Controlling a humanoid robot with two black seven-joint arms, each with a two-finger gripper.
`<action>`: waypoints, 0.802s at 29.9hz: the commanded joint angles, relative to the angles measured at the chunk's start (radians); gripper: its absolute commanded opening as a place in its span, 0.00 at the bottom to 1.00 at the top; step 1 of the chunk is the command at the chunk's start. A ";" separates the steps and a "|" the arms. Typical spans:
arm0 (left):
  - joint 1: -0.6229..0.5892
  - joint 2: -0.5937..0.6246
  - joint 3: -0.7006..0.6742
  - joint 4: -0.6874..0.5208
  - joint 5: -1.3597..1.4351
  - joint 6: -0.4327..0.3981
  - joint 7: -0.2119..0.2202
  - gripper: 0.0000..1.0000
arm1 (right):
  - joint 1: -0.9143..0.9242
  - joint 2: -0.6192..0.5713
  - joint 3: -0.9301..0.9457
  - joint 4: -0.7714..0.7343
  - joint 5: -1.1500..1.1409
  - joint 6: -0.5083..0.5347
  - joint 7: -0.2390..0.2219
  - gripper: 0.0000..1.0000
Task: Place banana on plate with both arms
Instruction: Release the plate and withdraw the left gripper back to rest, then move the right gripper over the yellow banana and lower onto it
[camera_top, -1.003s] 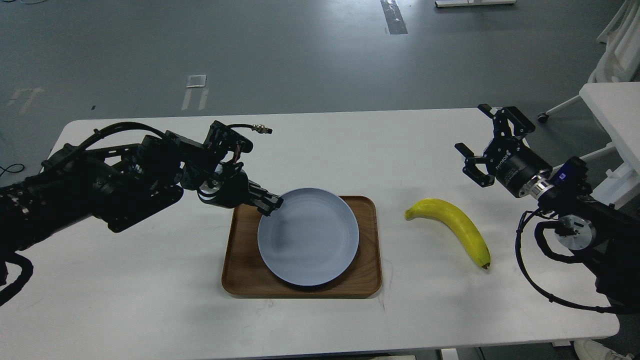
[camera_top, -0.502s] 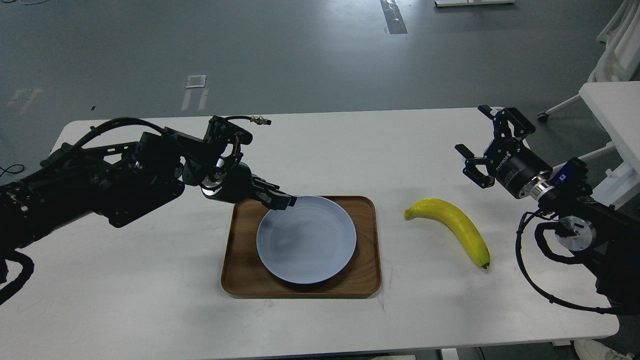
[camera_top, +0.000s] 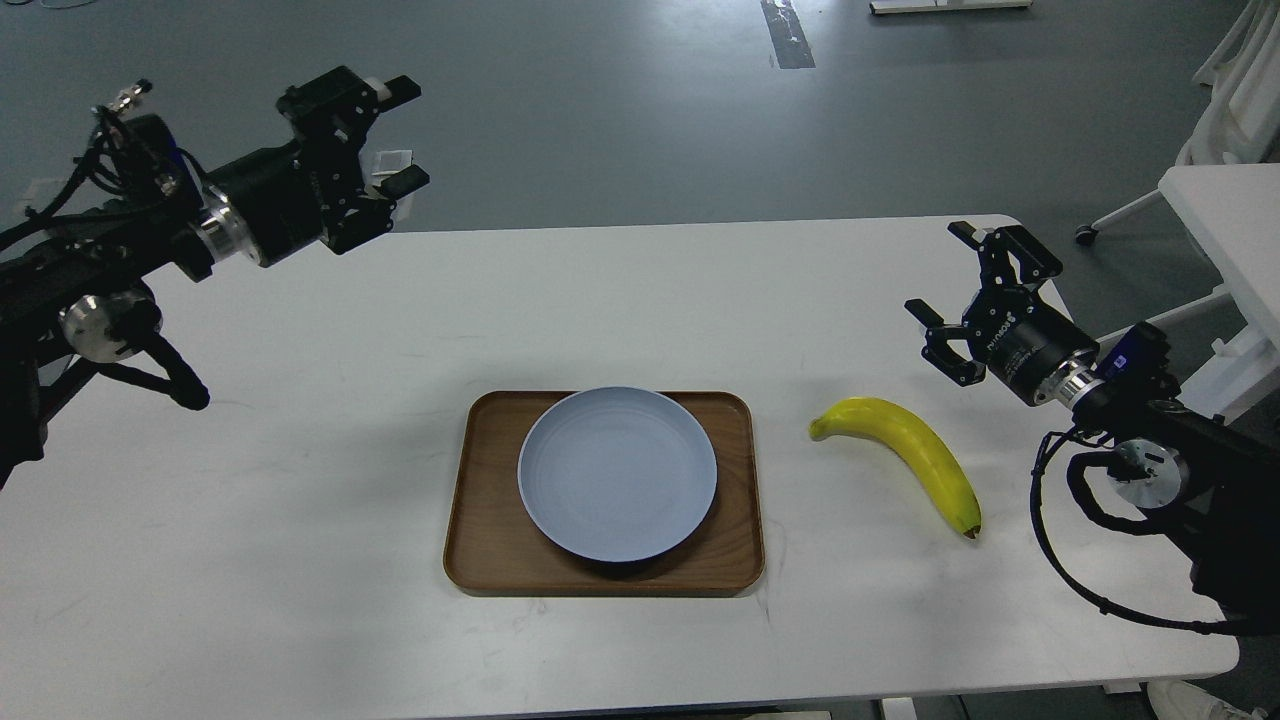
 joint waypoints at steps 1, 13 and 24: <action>0.136 0.006 -0.119 0.001 -0.016 0.000 -0.013 0.98 | 0.000 0.003 -0.001 -0.001 0.000 0.000 0.000 1.00; 0.378 -0.050 -0.314 0.047 -0.010 0.000 -0.011 0.98 | 0.012 -0.023 -0.033 0.036 -0.060 0.000 0.000 1.00; 0.373 -0.046 -0.322 0.044 -0.009 0.000 -0.008 0.98 | 0.276 -0.199 -0.166 0.230 -0.483 0.000 0.000 1.00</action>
